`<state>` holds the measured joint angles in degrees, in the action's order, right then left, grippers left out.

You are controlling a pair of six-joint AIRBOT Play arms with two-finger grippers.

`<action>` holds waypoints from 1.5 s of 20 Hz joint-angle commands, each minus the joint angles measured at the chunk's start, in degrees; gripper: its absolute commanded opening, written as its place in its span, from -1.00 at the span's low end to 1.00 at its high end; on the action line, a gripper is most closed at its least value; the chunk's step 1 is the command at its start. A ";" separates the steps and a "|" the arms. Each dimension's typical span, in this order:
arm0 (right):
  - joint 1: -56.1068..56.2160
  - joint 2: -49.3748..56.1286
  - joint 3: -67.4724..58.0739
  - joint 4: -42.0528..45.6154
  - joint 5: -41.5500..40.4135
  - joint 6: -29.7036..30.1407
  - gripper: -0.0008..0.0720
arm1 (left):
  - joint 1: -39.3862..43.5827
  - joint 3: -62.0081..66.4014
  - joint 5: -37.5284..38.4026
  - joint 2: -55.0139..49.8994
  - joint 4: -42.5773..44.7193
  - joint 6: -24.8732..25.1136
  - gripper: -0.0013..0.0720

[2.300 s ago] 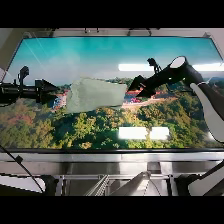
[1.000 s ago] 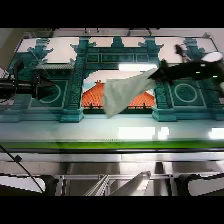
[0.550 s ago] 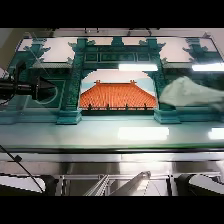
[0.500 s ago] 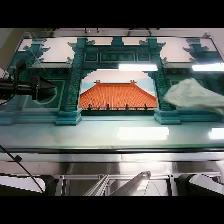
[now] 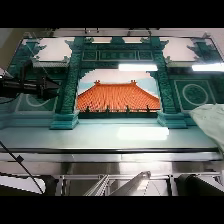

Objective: Fold the shirts.

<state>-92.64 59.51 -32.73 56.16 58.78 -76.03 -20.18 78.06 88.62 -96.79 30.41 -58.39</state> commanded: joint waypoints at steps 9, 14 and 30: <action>4.33 -2.58 -10.23 -24.74 15.37 2.45 -0.39 | -0.15 3.04 3.19 0.04 -7.89 0.09 -0.32; 35.41 -3.76 -11.96 -43.91 6.80 6.93 -0.92 | -2.82 14.82 4.92 1.73 -8.39 -2.16 -0.97; 108.93 -3.78 -11.91 -9.22 -10.58 -0.94 -0.92 | 6.58 -44.44 -10.78 40.15 2.67 5.38 -0.91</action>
<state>12.64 55.77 -44.58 41.41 50.63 -73.76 -14.41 39.20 80.88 -60.58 32.82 -53.84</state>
